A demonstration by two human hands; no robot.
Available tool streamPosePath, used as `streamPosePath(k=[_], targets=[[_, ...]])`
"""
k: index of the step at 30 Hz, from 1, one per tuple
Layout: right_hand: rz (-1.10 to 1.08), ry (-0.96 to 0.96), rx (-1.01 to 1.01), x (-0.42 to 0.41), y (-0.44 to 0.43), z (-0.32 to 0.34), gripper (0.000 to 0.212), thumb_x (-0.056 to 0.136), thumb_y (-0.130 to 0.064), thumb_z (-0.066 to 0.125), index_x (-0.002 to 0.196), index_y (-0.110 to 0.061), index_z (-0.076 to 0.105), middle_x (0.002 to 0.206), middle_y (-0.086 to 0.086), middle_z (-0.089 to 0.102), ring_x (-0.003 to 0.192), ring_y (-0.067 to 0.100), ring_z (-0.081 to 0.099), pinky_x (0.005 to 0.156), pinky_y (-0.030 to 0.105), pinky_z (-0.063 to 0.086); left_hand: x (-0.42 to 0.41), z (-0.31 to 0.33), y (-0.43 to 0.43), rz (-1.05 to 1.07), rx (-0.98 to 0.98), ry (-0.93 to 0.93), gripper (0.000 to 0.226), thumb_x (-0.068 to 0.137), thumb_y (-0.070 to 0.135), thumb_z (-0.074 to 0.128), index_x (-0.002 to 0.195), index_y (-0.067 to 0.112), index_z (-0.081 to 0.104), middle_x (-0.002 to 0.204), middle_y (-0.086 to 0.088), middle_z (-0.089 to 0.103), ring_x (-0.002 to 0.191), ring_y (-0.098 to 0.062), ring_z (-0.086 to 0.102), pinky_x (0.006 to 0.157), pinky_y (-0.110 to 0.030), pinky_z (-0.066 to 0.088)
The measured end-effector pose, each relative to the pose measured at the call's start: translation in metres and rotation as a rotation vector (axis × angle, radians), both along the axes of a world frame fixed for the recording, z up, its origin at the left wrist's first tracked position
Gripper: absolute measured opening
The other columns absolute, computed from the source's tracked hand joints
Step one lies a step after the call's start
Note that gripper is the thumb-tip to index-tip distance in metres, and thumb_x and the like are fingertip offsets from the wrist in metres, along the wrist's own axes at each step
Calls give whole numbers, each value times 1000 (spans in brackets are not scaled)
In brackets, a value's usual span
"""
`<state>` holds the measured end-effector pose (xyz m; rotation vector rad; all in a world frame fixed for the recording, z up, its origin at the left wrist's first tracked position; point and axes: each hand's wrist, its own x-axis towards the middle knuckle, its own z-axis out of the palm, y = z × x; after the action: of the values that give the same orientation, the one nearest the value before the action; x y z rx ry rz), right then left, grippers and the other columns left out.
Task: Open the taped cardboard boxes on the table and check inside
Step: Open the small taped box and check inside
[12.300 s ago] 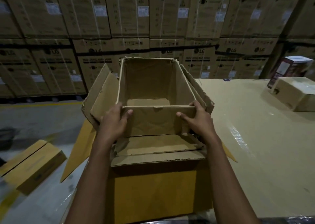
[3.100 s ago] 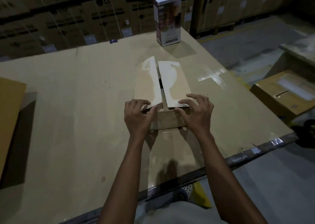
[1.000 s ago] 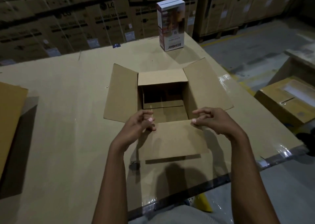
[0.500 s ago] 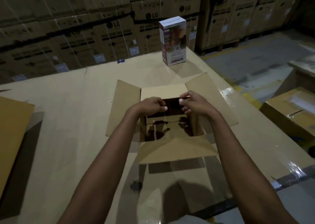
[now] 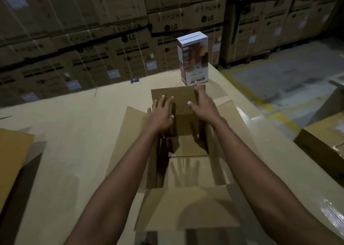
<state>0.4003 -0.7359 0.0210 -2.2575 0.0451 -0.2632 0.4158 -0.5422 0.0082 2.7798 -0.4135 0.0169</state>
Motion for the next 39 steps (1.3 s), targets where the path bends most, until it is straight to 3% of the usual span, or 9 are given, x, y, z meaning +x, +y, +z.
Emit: streamPosePath(k=[7, 12, 15, 18, 23, 28, 32, 36, 39], targets=[[52, 199, -829, 27, 3, -89, 72, 98, -37, 59, 160, -27, 23, 163, 4, 35, 148, 29, 32, 119, 53, 26, 32, -56, 20, -13, 365, 85, 85, 93, 33, 59, 161, 33, 9, 170, 0, 11, 156, -34, 7, 124, -58, 5], [33, 202, -929, 27, 7, -93, 83, 94, -47, 62, 161, -26, 17, 164, 4, 29, 150, 31, 27, 118, 55, 26, 33, -65, 27, -42, 306, 28, 88, 89, 35, 65, 159, 35, 12, 169, 2, 15, 156, -29, 8, 124, -58, 10], [98, 215, -843, 20, 2, -78, 91, 93, -52, 66, 163, -27, 14, 171, 3, 16, 157, 29, 14, 125, 58, 14, 21, -57, 26, -14, 127, 0, 80, 91, 31, 67, 158, 32, 23, 168, 0, 20, 156, -26, 8, 126, -52, 7], [77, 108, -423, -13, 0, -49, 82, 95, -52, 65, 163, -34, 21, 173, -4, 9, 160, 20, 5, 124, 57, -4, -19, -37, 30, 104, -162, -84, 75, 94, 34, 66, 158, 31, 27, 168, 1, 21, 156, -23, 9, 126, -51, 10], [-285, -153, -15, -142, -9, -34, 65, 87, -63, 57, 145, -34, 54, 157, 0, 48, 148, 23, 40, 119, 59, 28, -141, -16, 69, 332, -408, -173, 64, 95, 37, 67, 153, 27, 41, 163, -3, 33, 154, -27, 17, 124, -52, 18], [-372, 152, -77, -244, -10, -56, 67, 86, -63, 68, 146, -42, 48, 164, 4, 34, 154, 24, 24, 120, 60, 22, -236, -39, 94, 556, -564, 10, 65, 90, 44, 72, 148, 33, 45, 156, -2, 42, 144, -28, 32, 118, -56, 30], [-151, 324, 134, -277, 5, -74, 103, 71, -77, 74, 157, -48, 27, 165, 1, 32, 150, 25, 32, 119, 51, 35, -259, -53, 94, 343, -892, 424, 84, 76, 68, 76, 148, 53, 37, 160, 10, 32, 143, -17, 36, 114, -53, 40], [-26, 337, 178, -288, 19, -89, 101, 55, -69, 90, 142, -64, 38, 150, -12, 44, 131, 15, 48, 106, 44, 49, -269, -75, 97, 163, -739, 448, 76, 63, 60, 89, 129, 59, 51, 150, 8, 40, 134, -21, 46, 106, -50, 50], [-51, 269, 106, -304, 21, -100, 71, 51, -58, 95, 112, -54, 59, 128, -13, 57, 115, 17, 59, 94, 39, 56, -276, -82, 101, 245, -652, 287, 50, 59, 47, 94, 99, 48, 64, 129, 3, 55, 117, -23, 57, 97, -42, 54]])
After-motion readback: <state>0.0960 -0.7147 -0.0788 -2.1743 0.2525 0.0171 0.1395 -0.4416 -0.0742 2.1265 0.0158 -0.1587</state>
